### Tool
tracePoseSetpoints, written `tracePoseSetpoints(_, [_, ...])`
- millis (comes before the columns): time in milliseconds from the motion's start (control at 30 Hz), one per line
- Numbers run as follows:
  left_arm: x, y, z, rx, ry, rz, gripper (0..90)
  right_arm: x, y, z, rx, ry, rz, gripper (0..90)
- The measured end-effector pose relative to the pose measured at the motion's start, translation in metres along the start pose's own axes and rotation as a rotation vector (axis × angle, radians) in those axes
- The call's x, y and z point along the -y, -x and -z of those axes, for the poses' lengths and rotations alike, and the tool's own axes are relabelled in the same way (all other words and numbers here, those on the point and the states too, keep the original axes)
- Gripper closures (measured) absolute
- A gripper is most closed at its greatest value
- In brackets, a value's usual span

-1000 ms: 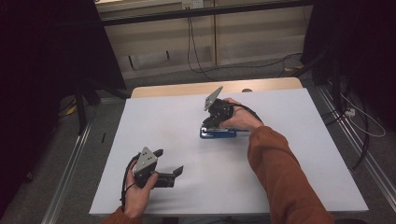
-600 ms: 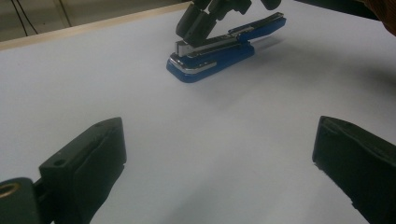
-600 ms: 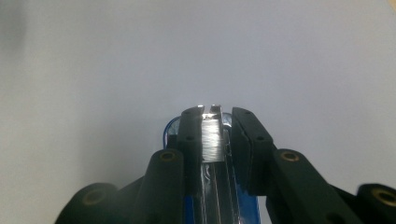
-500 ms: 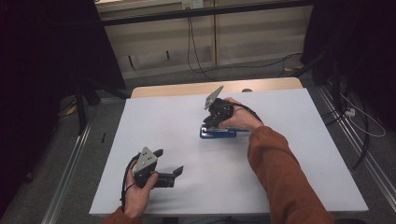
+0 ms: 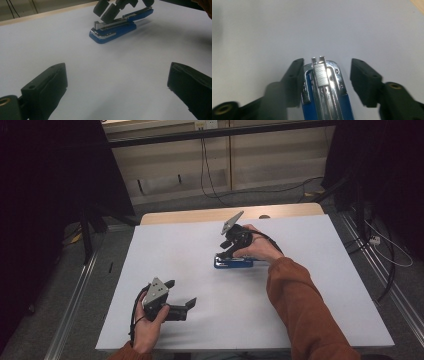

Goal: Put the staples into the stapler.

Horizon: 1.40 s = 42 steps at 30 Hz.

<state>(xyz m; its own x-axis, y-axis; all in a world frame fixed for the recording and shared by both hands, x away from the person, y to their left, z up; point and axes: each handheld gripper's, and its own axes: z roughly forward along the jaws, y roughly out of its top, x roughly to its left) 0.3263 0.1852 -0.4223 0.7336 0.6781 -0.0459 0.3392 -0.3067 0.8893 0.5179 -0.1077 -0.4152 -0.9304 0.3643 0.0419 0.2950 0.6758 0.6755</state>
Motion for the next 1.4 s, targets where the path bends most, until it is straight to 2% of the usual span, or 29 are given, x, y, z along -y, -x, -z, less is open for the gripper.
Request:
tracePoseSetpoints(200, [0.0, 0.0, 0.0, -0.001, 0.001, 0.001, 3.1, 0.005, -0.002, 0.004, 0.068, 0.026, -0.044, 29.9])
tracePoseSetpoints(333, [0.0, 0.0, 0.0, -0.002, -0.002, 0.007, 3.1, 0.007, -0.003, 0.009, 0.092, 0.063, -0.086, 22.0])
tracePoseSetpoints(433, [0.0, -0.001, 0.0, -0.006, -0.002, -0.001, 3.1, 0.009, -0.004, 0.011, 0.105, 0.068, -0.109, 18.5])
tracePoseSetpoints(533, [0.0, -0.001, 0.0, -0.014, -0.004, 0.006, 3.0, 0.011, -0.006, 0.013, 0.122, 0.071, -0.122, 17.1])
tracePoseSetpoints(733, [0.0, -0.002, 0.0, -0.021, -0.001, 0.006, 2.9, 0.017, -0.006, 0.02, 0.162, 0.088, -0.177, 15.9])
tracePoseSetpoints(1033, [0.0, -0.002, 0.0, -0.018, -0.001, 0.01, 2.9, 0.029, -0.008, 0.033, 0.22, 0.17, -0.274, 8.6])
tracePoseSetpoints(1100, [0.0, -0.002, 0.0, -0.019, -0.001, 0.013, 3.0, 0.031, -0.009, 0.034, 0.255, 0.158, -0.269, 8.5])
tracePoseSetpoints(1167, [0.0, -0.002, 0.0, -0.028, -0.005, 0.002, 2.9, 0.033, -0.01, 0.036, 0.261, 0.17, -0.276, 8.1])
tracePoseSetpoints(1400, [0.0, -0.004, 0.001, -0.032, 0.001, 0.027, 2.9, 0.039, -0.016, 0.041, 0.3, 0.204, -0.31, 5.6])
